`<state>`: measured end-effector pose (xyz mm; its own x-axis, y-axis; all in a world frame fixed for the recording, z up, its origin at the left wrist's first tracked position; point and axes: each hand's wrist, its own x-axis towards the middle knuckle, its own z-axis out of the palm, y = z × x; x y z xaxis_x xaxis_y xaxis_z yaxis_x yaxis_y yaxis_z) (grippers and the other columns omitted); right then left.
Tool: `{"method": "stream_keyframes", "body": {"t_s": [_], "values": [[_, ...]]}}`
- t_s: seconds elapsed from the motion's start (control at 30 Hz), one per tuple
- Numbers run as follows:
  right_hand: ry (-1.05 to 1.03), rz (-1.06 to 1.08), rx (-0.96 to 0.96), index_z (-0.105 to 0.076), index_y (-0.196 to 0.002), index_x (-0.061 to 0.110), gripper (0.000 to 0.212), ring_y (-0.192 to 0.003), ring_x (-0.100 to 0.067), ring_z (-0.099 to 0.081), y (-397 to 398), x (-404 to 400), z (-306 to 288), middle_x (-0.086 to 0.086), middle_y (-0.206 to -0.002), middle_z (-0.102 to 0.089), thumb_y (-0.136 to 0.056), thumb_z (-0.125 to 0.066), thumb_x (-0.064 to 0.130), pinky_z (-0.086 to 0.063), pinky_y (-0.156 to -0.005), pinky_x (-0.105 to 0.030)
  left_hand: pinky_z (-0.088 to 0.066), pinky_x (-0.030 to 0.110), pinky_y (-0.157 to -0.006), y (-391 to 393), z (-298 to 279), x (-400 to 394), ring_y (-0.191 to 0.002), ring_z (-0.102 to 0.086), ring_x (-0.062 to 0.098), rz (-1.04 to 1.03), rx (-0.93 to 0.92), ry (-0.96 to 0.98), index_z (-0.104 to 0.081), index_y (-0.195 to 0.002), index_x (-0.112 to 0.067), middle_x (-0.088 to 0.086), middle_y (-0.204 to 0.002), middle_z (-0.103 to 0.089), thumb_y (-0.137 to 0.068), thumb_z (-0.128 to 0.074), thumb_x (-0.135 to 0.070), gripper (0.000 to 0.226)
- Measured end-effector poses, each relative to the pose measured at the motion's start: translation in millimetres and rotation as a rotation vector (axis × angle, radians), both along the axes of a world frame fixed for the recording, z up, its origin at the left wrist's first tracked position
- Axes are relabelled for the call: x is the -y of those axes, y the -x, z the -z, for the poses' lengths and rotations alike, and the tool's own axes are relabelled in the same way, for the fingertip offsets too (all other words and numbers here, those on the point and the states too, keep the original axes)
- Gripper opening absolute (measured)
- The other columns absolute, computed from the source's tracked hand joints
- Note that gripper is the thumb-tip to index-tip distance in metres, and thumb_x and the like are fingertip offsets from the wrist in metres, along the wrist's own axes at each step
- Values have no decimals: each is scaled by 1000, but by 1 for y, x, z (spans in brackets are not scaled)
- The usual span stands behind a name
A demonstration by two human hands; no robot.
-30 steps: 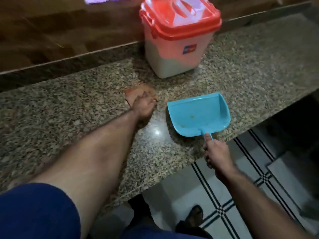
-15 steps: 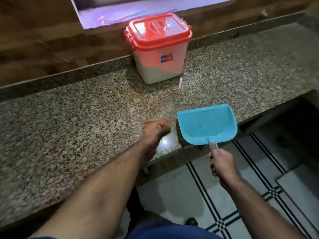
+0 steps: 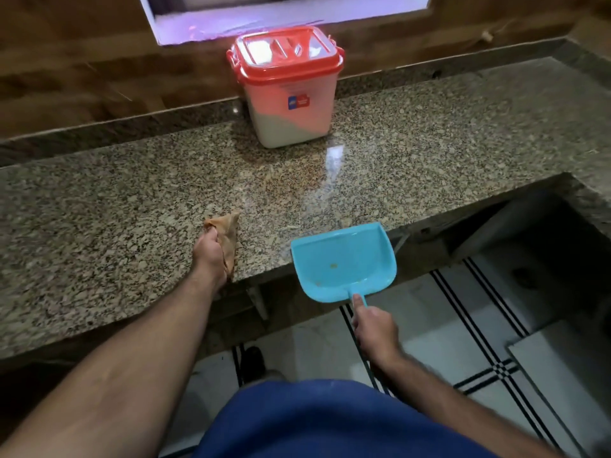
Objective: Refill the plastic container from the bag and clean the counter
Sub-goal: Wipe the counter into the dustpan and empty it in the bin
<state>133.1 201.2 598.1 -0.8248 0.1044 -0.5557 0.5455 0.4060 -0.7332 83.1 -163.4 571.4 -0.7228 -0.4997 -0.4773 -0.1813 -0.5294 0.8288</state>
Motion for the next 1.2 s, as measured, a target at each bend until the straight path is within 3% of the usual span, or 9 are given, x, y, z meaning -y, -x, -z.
{"method": "stream_keyframes", "body": {"t_s": [0.27, 0.4, 0.53, 0.7, 0.83, 0.93, 1.0, 1.1, 1.2], "values": [[62, -3, 142, -59, -52, 17, 68, -44, -21, -45, -34, 1, 13, 0, -47, -51, -99, -59, 65, -35, -49, -32, -42, 30, -120, 6, 3, -2, -132, -66, 12, 1, 50, 5, -68, -141, -15, 4, -139, -73, -103, -33, -37, 56], [12, 34, 160, -59, -50, 17, 67, -50, -24, -49, -48, 1, 19, 1, -48, -53, -99, -58, 64, -38, -57, -37, -51, 35, -112, 6, 7, 11, -129, -70, 19, -8, 102, 47, -67, -143, -20, 7, -137, -74, -99, -41, -41, 55], [30, 32, 161, -56, -54, 19, 64, -53, -23, -46, -50, 2, 22, 0, -50, -49, -98, -57, 65, -36, -58, -37, -61, 34, -99, 3, -15, 13, -121, -73, 20, -20, 163, 145, -67, -139, -22, 8, -132, -75, -108, -41, -37, 43], [15, 3, 172, -61, -58, 15, 62, -48, -20, -45, -43, 12, 34, 1, -49, -52, -99, -62, 61, -36, -51, -32, -58, 36, -92, 10, -34, 11, -116, -67, 23, -29, 284, 452, -63, -142, -20, 2, -127, -69, -108, -55, -45, 43], [-35, -80, 158, -59, -53, 16, 66, -48, -21, -49, -40, 13, 47, 2, -48, -54, -101, -57, 62, -41, -53, -35, -60, 37, -98, 9, -36, 25, -114, -67, 21, -150, 410, 880, -64, -140, -13, 4, -127, -68, -110, -46, -24, 36], [-159, -216, 90, -64, -60, 10, 73, -51, -23, -57, -33, 16, 57, 0, -50, -59, -103, -47, 66, -52, -59, -42, -58, 32, -74, 8, -11, 34, -98, -61, 20, -158, 502, 1039, -67, -116, -11, 4, -122, -56, -111, -45, -36, 34], [-174, -222, 81, -65, -63, 6, 76, -51, -24, -58, -29, 20, 60, -1, -51, -59, -103, -46, 68, -54, -60, -43, -56, 27, -62, 12, 6, 23, -92, -63, 18, -99, 555, 941, -67, -114, -18, 5, -124, -60, -110, -46, -46, 35], [-144, -158, 76, -61, -57, 9, 72, -51, -24, -54, -24, 26, 62, 0, -50, -57, -102, -51, 66, -47, -55, -41, -65, 38, -87, 32, 18, -16, -106, -67, 21, -5, 543, 762, -64, -134, -25, 10, -136, -61, -109, -54, -36, 29], [-140, -109, 96, -58, -49, 16, 71, -53, -25, -53, -19, 29, 64, 2, -47, -56, -99, -56, 66, -45, -59, -40, -41, 40, -120, 67, 15, -63, -140, -52, 23, 227, 419, 933, -63, -146, -27, -3, -161, -48, -110, -53, -33, 38]]}}
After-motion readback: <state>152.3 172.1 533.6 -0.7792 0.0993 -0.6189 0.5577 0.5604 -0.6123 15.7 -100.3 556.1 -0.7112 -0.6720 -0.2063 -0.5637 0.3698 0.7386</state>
